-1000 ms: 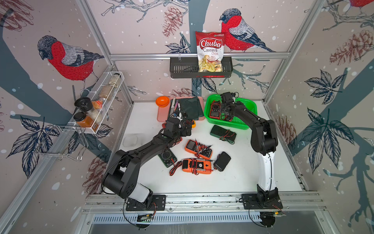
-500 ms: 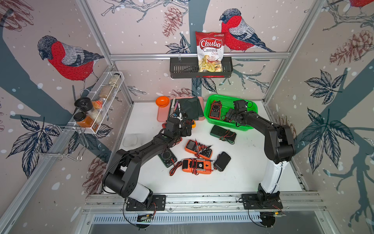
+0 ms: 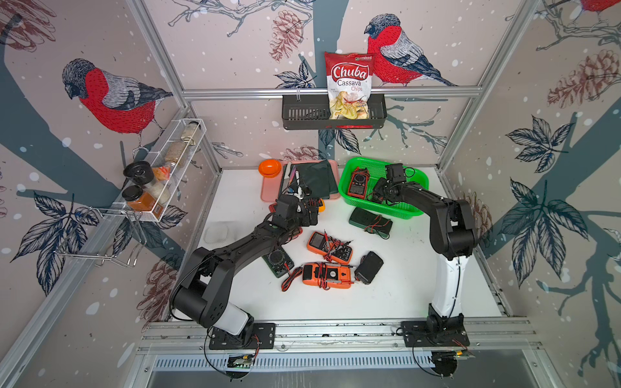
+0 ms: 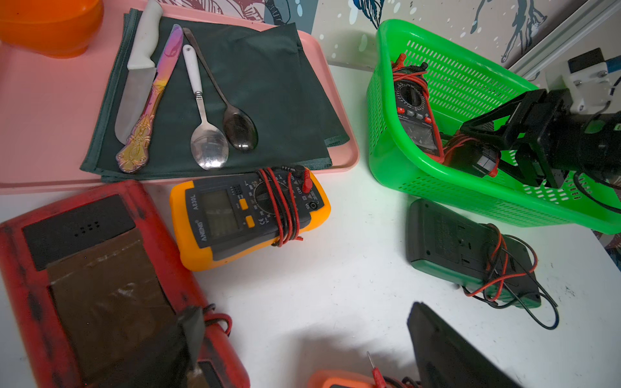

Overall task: Put the multimeter into the basket
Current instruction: Adjust the multimeter in the basket.

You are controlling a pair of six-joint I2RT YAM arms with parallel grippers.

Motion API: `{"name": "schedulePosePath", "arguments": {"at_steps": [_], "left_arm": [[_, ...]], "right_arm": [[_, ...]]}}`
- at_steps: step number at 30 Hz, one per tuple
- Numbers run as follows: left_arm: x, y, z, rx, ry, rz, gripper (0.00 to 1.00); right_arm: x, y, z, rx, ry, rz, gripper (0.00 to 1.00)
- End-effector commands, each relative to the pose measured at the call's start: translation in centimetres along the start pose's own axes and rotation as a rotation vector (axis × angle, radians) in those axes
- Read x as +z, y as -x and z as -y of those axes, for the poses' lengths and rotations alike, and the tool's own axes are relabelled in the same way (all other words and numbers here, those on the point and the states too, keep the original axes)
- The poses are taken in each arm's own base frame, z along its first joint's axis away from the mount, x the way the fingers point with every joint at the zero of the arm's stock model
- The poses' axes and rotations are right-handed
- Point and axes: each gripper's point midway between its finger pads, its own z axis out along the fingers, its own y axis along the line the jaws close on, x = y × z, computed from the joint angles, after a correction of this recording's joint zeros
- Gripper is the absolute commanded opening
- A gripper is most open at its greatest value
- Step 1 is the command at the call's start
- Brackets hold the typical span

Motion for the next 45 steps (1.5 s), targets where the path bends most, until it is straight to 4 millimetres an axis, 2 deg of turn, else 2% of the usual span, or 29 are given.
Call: {"name": "schedulePosePath", "arguments": {"at_steps": [1, 3, 6, 12, 17, 20, 26, 29, 37, 41, 45], "left_arm": [[-0.2, 0.6, 0.0, 0.003, 0.0, 0.02, 0.98], [-0.1, 0.6, 0.0, 0.002, 0.003, 0.021, 0.98], [-0.2, 0.6, -0.1, 0.002, 0.007, 0.021, 0.98], [-0.1, 0.9, -0.1, 0.003, 0.008, 0.026, 0.98], [-0.1, 0.9, -0.1, 0.002, 0.01, 0.027, 0.98], [-0.1, 1.0, -0.1, 0.001, 0.011, 0.031, 0.98], [0.0, 0.9, -0.2, 0.0, 0.009, 0.028, 0.98], [0.0, 0.8, -0.1, -0.002, 0.005, 0.027, 0.98], [-0.1, 0.9, -0.2, -0.003, 0.01, 0.031, 0.98], [-0.2, 1.1, -0.3, 0.001, 0.019, 0.036, 0.99], [-0.1, 1.3, -0.3, 0.0, 0.019, 0.034, 0.98]], "right_arm": [[0.1, 0.0, 1.4, -0.077, -0.124, -0.006, 0.46], [0.0, 0.4, 1.6, -0.122, -0.182, 0.0, 0.34], [-0.8, 1.2, 1.8, -0.194, -0.27, 0.023, 0.21], [-2.5, 3.1, 2.1, -0.263, -0.354, 0.061, 0.09], [-4.6, 4.6, 3.7, -0.338, -0.53, 0.101, 0.08], [-5.3, 4.6, 5.4, -0.378, -0.612, 0.085, 0.08], [-5.4, 3.5, 8.8, -0.451, -0.734, 0.016, 0.08], [-4.9, 2.9, 9.7, -0.482, -0.768, -0.01, 0.08], [-0.7, 0.7, 10.6, -0.555, -0.785, -0.099, 0.18], [1.0, -0.4, 9.7, -0.58, -0.745, -0.142, 0.32], [1.1, -0.1, 6.7, -0.582, -0.647, -0.13, 0.56]]}}
